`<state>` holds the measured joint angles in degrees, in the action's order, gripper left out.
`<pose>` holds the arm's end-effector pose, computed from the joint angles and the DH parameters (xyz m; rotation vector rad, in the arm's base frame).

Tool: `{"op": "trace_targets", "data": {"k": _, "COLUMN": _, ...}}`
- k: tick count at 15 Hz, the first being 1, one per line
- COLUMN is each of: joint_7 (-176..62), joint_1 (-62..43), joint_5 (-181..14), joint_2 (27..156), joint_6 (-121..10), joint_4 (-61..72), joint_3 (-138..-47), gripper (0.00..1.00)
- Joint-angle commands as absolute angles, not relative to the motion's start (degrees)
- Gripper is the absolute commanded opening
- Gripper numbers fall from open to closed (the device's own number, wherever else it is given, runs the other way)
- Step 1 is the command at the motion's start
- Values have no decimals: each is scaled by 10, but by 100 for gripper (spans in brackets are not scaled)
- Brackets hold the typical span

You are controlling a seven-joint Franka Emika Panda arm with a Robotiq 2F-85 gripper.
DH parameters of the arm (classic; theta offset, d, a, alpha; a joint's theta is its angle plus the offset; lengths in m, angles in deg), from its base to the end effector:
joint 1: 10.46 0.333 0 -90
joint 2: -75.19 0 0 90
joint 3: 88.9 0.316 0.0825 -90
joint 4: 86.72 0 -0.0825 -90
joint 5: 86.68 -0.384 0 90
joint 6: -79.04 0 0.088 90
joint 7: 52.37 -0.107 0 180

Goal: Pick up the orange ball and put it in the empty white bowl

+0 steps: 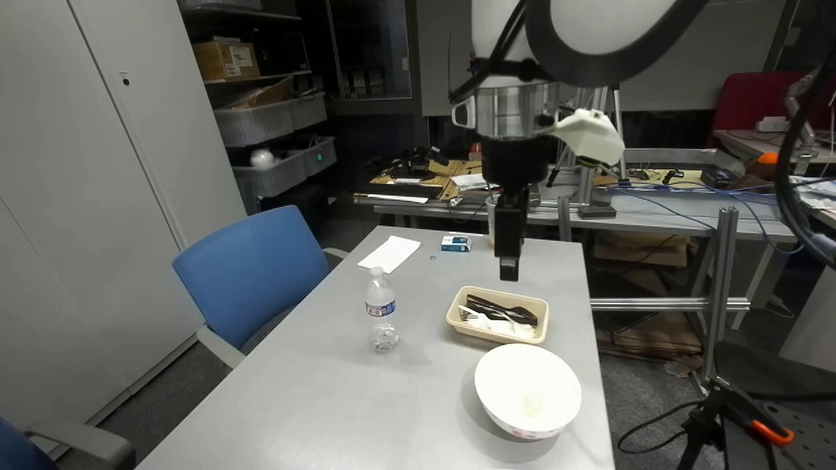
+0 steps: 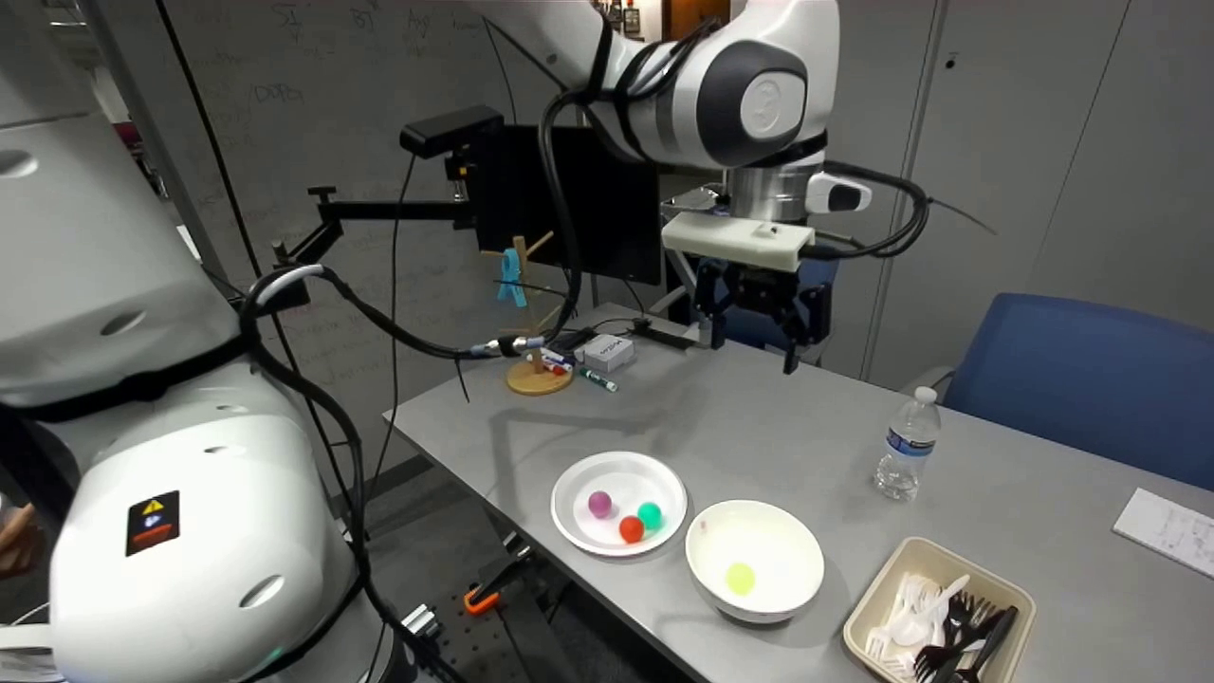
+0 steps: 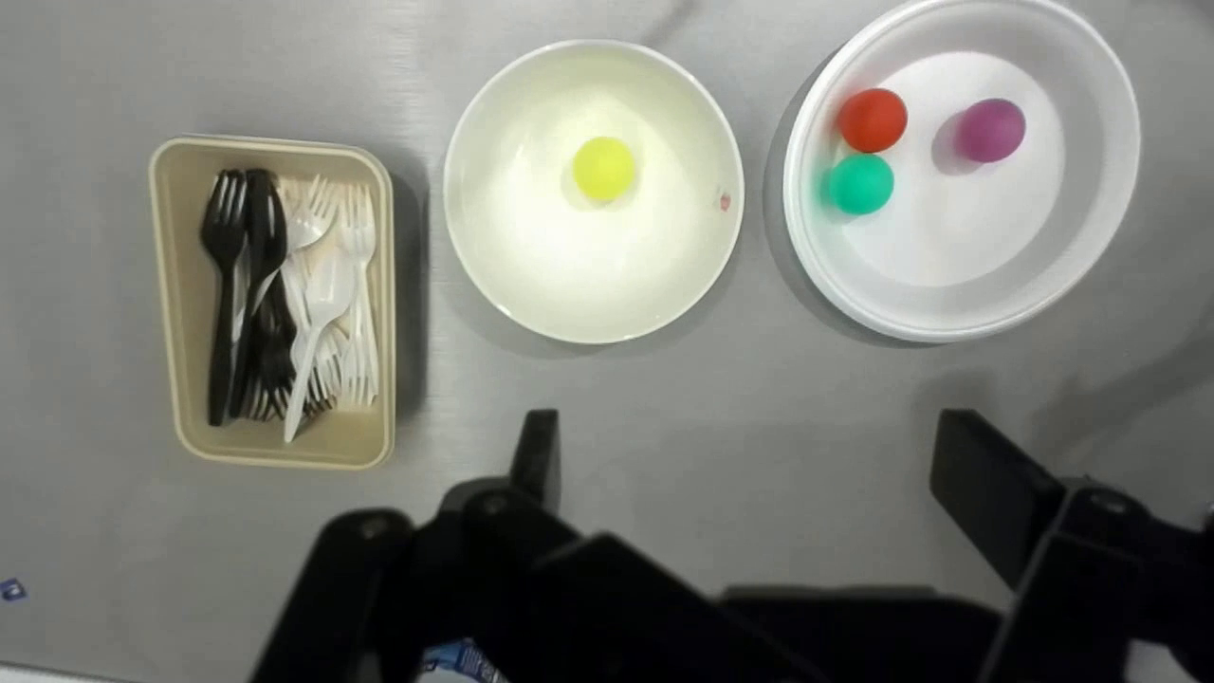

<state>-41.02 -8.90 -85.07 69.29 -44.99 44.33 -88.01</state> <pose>0.4965 0.0202 0.3935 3.0926 0.3992 -0.0334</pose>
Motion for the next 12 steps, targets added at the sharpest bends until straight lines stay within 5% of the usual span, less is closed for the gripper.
{"op": "trace_targets", "data": {"k": 1, "joint_7": -431, "joint_1": -78, "joint_5": -865, "joint_2": 681, "joint_6": -531, "joint_4": 512, "joint_3": -870, "gripper": 100}}
{"op": "trace_targets", "data": {"k": 12, "joint_7": -425, "joint_1": -70, "joint_5": -851, "joint_2": 699, "joint_6": -554, "joint_4": 541, "joint_3": -860, "gripper": 100}}
